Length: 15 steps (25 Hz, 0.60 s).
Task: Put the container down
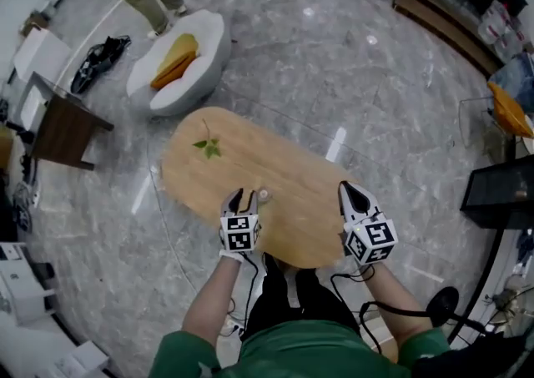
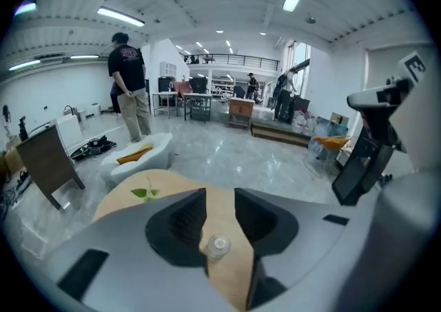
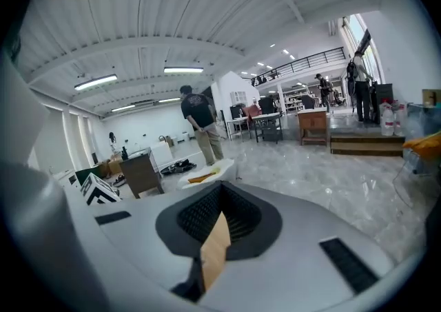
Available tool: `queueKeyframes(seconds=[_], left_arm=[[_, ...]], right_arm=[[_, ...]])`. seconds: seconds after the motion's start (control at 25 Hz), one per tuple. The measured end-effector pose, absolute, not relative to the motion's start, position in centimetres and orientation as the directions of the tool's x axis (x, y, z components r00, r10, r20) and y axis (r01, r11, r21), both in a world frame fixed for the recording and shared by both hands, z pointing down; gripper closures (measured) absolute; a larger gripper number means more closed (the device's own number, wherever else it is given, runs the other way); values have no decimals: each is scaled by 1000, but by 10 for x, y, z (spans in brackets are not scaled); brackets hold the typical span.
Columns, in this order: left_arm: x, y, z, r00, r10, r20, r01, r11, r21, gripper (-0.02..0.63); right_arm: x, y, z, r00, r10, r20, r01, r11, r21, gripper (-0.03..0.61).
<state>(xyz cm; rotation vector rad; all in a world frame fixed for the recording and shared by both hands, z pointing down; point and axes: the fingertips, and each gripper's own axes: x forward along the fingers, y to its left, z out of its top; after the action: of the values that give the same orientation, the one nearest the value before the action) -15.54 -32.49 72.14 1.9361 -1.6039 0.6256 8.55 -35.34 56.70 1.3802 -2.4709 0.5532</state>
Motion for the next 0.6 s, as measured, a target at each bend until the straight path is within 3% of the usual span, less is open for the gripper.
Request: queueKeyframes(seconds=[0.28, 0.6], left_arm=[[-144, -282, 594, 238, -850, 471, -968, -166, 190, 563], [-114, -248, 499, 292, -889, 354, -952, -233, 199, 577]], right_arm=[[71, -333, 500, -541, -780, 315, -841, 505, -194, 565], [76, -289, 451, -543, -793, 277, -839, 500, -215, 565]])
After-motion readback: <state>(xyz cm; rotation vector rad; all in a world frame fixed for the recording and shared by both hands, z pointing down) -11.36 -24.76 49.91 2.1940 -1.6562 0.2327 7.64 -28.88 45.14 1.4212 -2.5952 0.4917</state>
